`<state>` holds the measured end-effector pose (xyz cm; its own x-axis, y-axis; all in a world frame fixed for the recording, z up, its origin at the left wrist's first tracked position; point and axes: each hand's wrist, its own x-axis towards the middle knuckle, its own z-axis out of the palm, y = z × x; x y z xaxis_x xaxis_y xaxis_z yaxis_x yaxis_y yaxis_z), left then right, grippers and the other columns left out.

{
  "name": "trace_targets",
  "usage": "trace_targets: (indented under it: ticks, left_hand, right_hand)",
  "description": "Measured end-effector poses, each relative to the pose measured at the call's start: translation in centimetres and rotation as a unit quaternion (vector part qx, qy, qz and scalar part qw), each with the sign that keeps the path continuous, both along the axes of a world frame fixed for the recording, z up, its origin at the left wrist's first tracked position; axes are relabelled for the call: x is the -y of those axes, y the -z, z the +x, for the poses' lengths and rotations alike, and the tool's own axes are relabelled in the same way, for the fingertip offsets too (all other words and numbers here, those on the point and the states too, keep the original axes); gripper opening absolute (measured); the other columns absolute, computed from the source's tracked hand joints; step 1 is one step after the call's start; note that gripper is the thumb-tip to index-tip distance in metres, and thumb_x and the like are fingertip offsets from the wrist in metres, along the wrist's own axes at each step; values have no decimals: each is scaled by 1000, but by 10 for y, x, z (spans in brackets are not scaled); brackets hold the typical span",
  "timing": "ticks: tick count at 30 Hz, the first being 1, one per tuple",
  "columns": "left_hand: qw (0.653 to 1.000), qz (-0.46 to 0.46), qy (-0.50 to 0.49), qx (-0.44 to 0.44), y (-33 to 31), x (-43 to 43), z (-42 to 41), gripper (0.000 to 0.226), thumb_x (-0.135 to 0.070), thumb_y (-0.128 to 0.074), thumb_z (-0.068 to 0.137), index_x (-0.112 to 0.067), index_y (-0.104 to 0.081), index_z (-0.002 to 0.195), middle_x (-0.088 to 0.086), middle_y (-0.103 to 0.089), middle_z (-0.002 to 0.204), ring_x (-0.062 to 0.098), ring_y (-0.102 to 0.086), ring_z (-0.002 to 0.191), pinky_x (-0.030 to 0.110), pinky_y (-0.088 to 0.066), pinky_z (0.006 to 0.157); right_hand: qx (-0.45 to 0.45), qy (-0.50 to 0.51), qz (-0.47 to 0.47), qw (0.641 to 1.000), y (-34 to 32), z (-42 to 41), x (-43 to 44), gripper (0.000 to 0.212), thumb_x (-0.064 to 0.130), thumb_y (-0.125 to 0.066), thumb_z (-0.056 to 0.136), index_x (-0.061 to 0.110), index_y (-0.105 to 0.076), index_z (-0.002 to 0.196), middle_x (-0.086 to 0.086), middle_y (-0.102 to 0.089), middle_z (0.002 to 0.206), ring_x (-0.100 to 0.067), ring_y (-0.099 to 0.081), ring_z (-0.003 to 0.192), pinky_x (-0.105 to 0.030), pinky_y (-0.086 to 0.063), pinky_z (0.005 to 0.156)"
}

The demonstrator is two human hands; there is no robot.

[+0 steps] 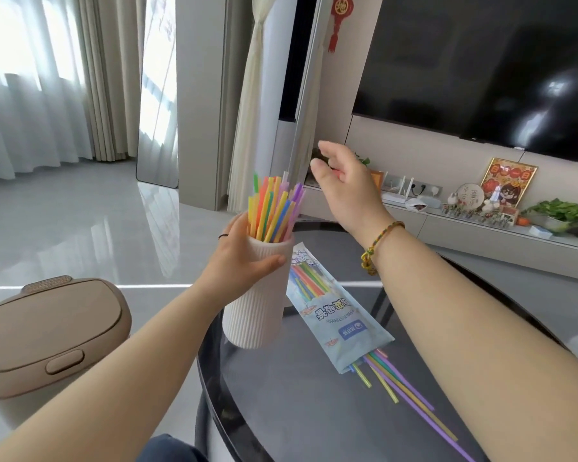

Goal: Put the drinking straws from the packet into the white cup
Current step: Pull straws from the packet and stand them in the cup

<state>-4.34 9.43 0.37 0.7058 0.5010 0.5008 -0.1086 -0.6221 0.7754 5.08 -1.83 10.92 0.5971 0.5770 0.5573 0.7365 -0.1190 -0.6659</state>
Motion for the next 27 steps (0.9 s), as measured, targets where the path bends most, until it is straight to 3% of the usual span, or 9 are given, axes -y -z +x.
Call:
trace_targets:
  ticks: [3, 5, 8, 11, 13, 15, 17, 20, 27]
  left_hand:
    - [998, 7, -58, -12, 17, 12, -9, 79, -27, -70, 73, -25, -24, 138, -2, -27, 146, 5, -27, 128, 14, -21, 98]
    - [996, 21, -88, -21, 28, 21, -15, 88, -26, -69, 75, -23, -13, 142, 1, -10, 154, 12, -11, 139, 25, -17, 107]
    - [989, 2, -146, 9, 40, 33, -24, 84, -21, -68, 77, -15, -14, 142, 5, -10, 154, 11, -8, 139, 28, -14, 111]
    - [980, 30, -182, 71, 56, 60, -31, 62, -16, -65, 79, -7, -35, 133, 14, -34, 143, 8, -25, 126, 29, -22, 106]
    - [986, 76, -130, 74, 70, 82, -30, 44, -15, -58, 77, -3, -52, 119, 18, -52, 127, 9, -42, 114, 24, -32, 99]
    - [994, 106, -30, 0, 84, 102, -24, 35, -12, -53, 82, -7, -55, 117, 12, -55, 126, 11, -47, 115, 16, -32, 95]
    - [983, 131, 58, -113, 99, 116, -14, 42, -18, -46, 91, -16, -39, 132, 2, -38, 143, 13, -36, 131, 15, -23, 101]
    - [957, 142, 95, -236, 121, 124, 5, 50, -26, -36, 95, -23, -17, 141, -7, -14, 154, 10, -21, 138, 21, -17, 108]
    - [925, 222, 71, -299, 138, 125, 34, 48, -24, -28, 95, -22, -16, 141, -7, -11, 155, 10, -17, 139, 26, -5, 112]
  right_hand:
    - [-40, 34, -27, 998, 24, 13, 33, 36, 19, -49, 91, 12, -47, 126, -3, -53, 128, -17, -45, 124, -20, -32, 92]
    - [-70, 48, -95, 992, 48, 22, 58, 35, 16, -51, 89, 12, -49, 124, -3, -54, 125, -19, -47, 121, -21, -32, 90]
    - [-118, 89, -173, 974, 85, 31, 93, 41, 16, -53, 88, 12, -45, 128, -5, -49, 135, -20, -44, 123, -24, -32, 93]
    - [-174, 134, -244, 945, 118, 35, 120, 52, 22, -56, 87, 10, -37, 134, -7, -40, 143, -22, -38, 130, -31, -34, 103]
    - [-206, 147, -286, 924, 137, 35, 133, 50, 25, -58, 85, 13, -40, 130, -9, -42, 138, -22, -41, 127, -33, -37, 101]
    - [-221, 158, -320, 908, 151, 31, 141, 33, 28, -61, 81, 19, -51, 112, -8, -47, 120, -21, -48, 113, -30, -39, 89]
    - [-230, 167, -343, 895, 166, 27, 147, 47, 31, -64, 77, 15, -49, 118, -7, -47, 123, -23, -46, 118, -29, -39, 92]
    - [-228, 183, -405, 866, 183, 21, 150, 67, 39, -64, 74, 11, -37, 129, -9, -41, 132, -24, -42, 121, -33, -42, 97]
    - [-123, 213, -484, 840, 199, 27, 136, 69, 46, -62, 74, 12, -36, 128, -8, -41, 133, -25, -35, 126, -34, -36, 100]
